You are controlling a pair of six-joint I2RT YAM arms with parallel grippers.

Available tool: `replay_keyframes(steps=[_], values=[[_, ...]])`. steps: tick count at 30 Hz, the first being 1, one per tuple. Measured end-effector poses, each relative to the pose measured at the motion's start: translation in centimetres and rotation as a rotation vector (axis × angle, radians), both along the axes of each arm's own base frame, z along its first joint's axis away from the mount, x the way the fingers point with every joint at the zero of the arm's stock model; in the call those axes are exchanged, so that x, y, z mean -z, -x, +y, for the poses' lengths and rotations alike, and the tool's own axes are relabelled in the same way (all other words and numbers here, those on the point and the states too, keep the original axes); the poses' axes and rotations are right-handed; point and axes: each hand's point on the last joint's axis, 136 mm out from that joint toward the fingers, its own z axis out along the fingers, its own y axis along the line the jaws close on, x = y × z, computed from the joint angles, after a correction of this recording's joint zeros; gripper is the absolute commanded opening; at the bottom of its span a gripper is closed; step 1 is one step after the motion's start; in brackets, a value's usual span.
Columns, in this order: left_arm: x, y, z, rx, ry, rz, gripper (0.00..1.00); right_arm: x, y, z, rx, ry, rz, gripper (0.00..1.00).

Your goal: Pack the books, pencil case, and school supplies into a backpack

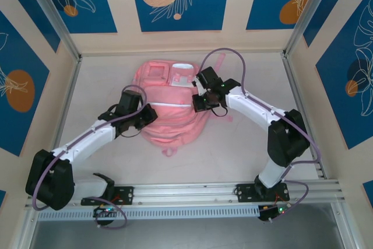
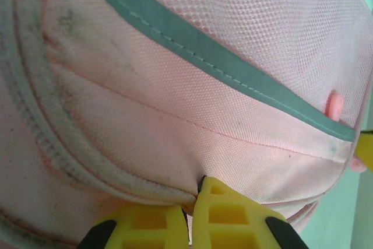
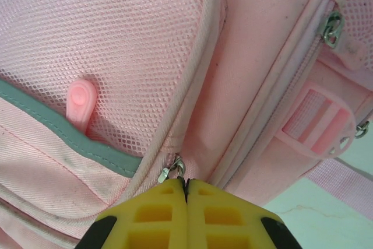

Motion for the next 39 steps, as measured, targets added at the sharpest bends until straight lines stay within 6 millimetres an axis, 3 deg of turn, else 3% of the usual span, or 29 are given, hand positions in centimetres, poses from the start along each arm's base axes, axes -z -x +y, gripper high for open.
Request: replay_keyframes(steps=[3, 4, 9, 11, 14, 16, 18, 23, 25, 28, 33, 36, 39], values=[[-0.1, 0.0, 0.0, 0.028, -0.024, -0.003, 0.1, 0.0, 0.1, 0.0, -0.023, 0.014, 0.006, 0.03], [-0.2, 0.0, 0.0, 0.038, -0.03, -0.006, 0.16, -0.1, 0.1, 0.0, -0.026, 0.016, 0.005, 0.07], [-0.8, 0.4, 0.2, 0.087, -0.081, 0.007, 0.48, -0.9, -0.2, -1.2, 0.014, 0.025, -0.005, 0.52], [-1.3, 0.5, 0.6, 0.096, -0.113, 0.012, 0.61, -2.5, -0.5, -2.3, 0.058, 0.01, -0.042, 0.68], [-2.8, 0.1, 1.6, 0.082, -0.16, -0.009, 0.79, -5.7, -0.2, -4.0, 0.11, -0.01, -0.134, 0.82], [-4.5, -0.6, 3.1, 0.049, -0.212, -0.057, 0.92, -8.5, 0.4, -5.8, 0.171, -0.016, -0.23, 0.93], [-6.3, -1.2, 5.0, -0.006, -0.263, -0.106, 0.98, -10.6, 0.7, -7.7, 0.227, -0.012, -0.323, 0.99], [-9.0, -2.4, 11.6, -0.204, -0.42, -0.209, 1.0, -13.0, 1.1, -14.9, 0.456, 0.059, -0.505, 0.99], [-8.9, -2.5, 14.2, -0.288, -0.476, -0.227, 1.0, -12.9, 1.1, -17.8, 0.552, 0.099, -0.555, 0.99], [-7.1, -1.9, 17.7, -0.395, -0.575, -0.233, 1.0, -11.8, 1.5, -21.9, 0.689, 0.169, -0.611, 0.99], [-3.1, -0.8, 21.1, -0.454, -0.728, -0.21, 1.0, -7.6, 2.3, -27.9, 0.874, 0.247, -0.605, 0.99], [-1.8, -0.6, 22.8, -0.486, -0.793, -0.222, 1.0, -4.8, 2.8, -30.4, 0.95, 0.262, -0.587, 0.99], [-0.6, -0.9, 23.7, -0.49, -0.842, -0.258, 1.0, -2.1, 3.1, -31.0, 0.959, 0.257, -0.564, 0.99]])
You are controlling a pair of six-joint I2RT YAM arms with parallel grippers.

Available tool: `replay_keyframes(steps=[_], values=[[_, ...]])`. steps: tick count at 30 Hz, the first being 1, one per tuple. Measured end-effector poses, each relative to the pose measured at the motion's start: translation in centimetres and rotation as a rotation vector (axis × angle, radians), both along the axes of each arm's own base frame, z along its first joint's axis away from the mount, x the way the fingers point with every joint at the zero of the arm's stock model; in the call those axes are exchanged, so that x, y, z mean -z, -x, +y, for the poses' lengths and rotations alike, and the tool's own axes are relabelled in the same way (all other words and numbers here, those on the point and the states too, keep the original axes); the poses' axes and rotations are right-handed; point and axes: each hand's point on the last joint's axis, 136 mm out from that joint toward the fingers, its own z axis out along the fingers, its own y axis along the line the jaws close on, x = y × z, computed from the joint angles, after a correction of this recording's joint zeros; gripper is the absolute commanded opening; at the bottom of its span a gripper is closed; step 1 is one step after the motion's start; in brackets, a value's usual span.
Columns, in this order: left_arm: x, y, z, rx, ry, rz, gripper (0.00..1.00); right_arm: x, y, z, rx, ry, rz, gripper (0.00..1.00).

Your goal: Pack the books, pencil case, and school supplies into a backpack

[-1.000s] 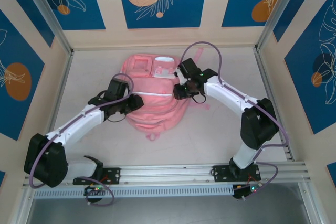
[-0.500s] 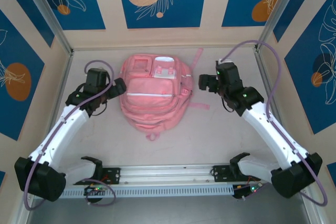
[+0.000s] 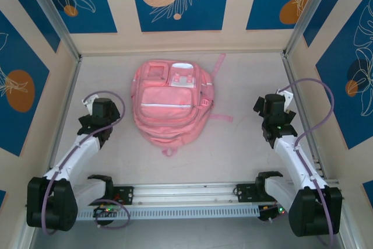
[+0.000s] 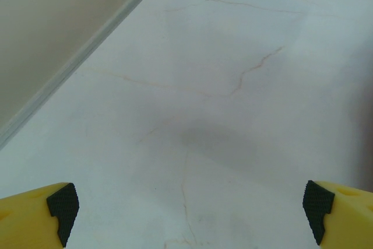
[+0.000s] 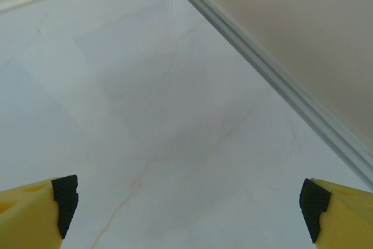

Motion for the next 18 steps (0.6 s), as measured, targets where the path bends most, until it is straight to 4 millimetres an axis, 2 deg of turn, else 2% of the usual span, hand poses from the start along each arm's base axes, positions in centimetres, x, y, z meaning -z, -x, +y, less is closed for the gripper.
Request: replay_keyframes(steps=[4, 10, 14, 18], values=[[2.3, -0.3, -0.2, 0.074, -0.052, 0.0, 1.0, 2.4, -1.2, 1.0, -0.08, -0.006, -0.013, 0.99], [3.3, -1.7, -1.3, 0.217, -0.092, -0.06, 1.0, 6.3, -2.6, 3.5, -0.258, -0.026, -0.014, 0.99], [3.1, -3.0, -2.4, 0.3, -0.099, -0.116, 1.0, 6.7, -3.9, 5.0, -0.352, -0.034, -0.049, 0.99], [2.9, -4.2, -3.4, 0.37, -0.105, -0.154, 1.0, 5.8, -5.2, 6.1, -0.428, -0.029, -0.116, 0.99]])
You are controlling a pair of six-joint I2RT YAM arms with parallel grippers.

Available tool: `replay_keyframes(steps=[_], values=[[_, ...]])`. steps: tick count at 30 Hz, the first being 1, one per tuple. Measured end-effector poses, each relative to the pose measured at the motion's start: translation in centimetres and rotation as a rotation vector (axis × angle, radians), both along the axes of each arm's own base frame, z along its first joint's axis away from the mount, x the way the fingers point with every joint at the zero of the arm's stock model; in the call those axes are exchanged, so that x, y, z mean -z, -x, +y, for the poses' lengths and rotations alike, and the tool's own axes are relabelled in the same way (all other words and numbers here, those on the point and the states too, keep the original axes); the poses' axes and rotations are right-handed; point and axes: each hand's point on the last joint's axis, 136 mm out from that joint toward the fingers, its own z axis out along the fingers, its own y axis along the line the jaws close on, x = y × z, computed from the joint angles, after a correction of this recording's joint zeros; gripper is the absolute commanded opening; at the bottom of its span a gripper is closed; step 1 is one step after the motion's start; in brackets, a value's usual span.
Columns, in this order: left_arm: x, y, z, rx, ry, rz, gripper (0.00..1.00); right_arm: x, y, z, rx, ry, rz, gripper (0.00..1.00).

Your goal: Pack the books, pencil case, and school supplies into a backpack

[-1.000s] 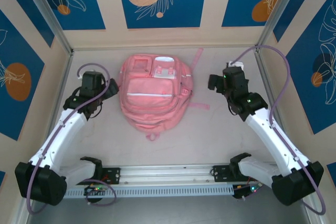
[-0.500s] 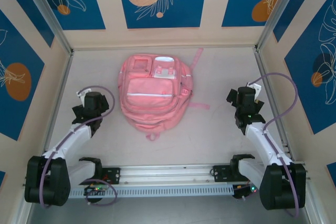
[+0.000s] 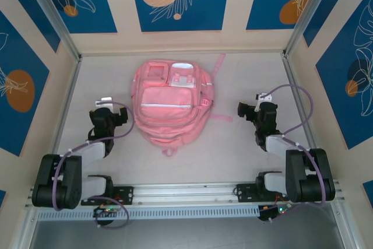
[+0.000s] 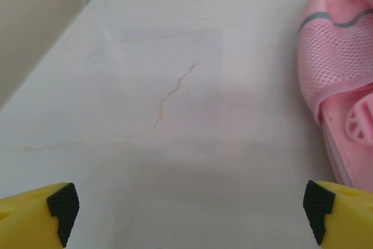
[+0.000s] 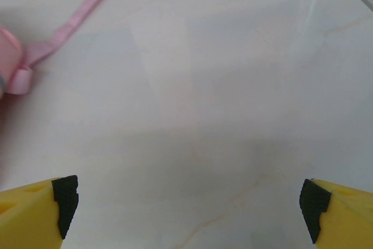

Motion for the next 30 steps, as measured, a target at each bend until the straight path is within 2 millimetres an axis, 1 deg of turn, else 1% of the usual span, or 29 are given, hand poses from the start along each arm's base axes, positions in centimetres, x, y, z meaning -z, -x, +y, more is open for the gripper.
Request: replay_keyframes(steps=[5, 9, 11, 14, 16, 19, 21, 24, 30], values=[[-0.5, -1.0, -1.1, 0.066, 0.018, -0.053, 1.0, -1.3, -0.9, 1.3, -0.078, -0.013, -0.075, 0.99], [0.2, -1.8, -1.6, 0.089, 0.029, -0.064, 1.0, -1.4, -1.4, 1.7, -0.112, -0.026, -0.1, 0.99], [1.0, -2.0, -1.6, 0.089, 0.029, -0.051, 1.0, -1.0, -1.7, 1.9, -0.122, -0.033, -0.099, 0.99], [1.8, -2.0, -1.6, 0.088, 0.028, -0.034, 1.0, 0.3, -1.9, 2.1, -0.132, -0.039, -0.072, 0.99], [1.7, -2.1, -1.6, 0.088, 0.029, -0.041, 1.0, 1.2, -2.0, 2.1, -0.134, -0.042, -0.049, 0.99], [1.2, -2.3, -1.6, 0.088, 0.029, -0.063, 1.0, 2.1, -2.3, 2.4, -0.14, -0.038, -0.031, 0.99], [1.1, -2.6, -1.7, 0.095, 0.031, -0.081, 1.0, 2.3, -2.5, 2.8, -0.148, -0.03, -0.03, 0.99], [1.9, -2.7, -2.0, 0.11, 0.036, -0.061, 1.0, 2.3, -2.6, 3.3, -0.165, -0.023, -0.033, 0.99], [1.9, -3.1, -2.0, 0.108, 0.026, -0.049, 1.0, 1.8, -3.0, 3.0, -0.157, -0.024, -0.046, 0.99]])
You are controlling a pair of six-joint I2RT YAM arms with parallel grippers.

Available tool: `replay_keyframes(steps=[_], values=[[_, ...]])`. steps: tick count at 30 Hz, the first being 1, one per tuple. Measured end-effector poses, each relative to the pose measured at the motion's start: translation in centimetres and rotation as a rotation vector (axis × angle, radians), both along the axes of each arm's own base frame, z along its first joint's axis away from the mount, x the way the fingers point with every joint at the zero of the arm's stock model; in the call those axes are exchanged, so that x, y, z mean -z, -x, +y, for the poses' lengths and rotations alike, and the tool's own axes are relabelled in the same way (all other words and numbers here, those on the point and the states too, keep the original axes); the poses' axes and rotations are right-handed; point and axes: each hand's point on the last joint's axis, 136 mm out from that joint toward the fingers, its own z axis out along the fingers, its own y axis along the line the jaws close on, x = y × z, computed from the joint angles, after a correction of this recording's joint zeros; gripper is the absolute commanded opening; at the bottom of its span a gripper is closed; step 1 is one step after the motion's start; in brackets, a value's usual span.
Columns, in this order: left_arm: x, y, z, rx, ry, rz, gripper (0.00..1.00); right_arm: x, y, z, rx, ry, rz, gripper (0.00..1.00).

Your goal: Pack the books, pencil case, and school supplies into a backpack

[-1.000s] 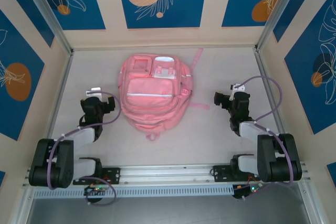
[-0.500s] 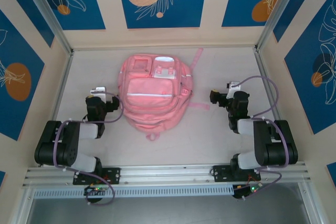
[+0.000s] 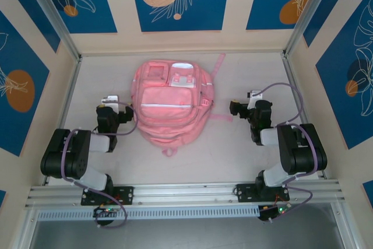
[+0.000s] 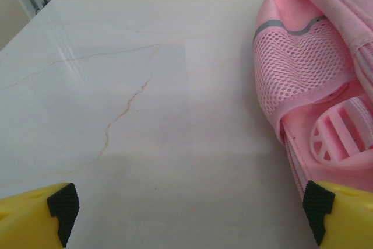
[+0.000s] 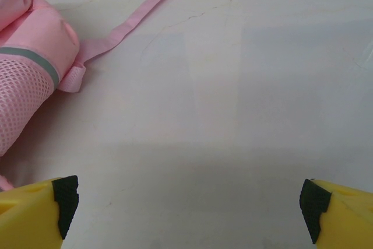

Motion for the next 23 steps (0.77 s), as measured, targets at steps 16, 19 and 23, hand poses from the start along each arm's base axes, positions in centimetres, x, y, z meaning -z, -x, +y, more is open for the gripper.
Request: replay_keyframes(steps=[16, 19, 23], values=[[-0.14, -0.88, -0.65, 0.036, -0.037, 0.025, 1.0, -0.42, -0.38, -0.68, 0.017, -0.002, -0.011, 0.99], [-0.1, -0.91, -0.74, 0.04, -0.036, 0.028, 1.0, -0.42, -0.38, -0.67, 0.016, -0.002, -0.011, 0.99], [-0.16, -1.0, -0.77, 0.041, -0.036, 0.026, 1.0, -0.42, -0.38, -0.67, 0.016, -0.002, -0.011, 0.99]])
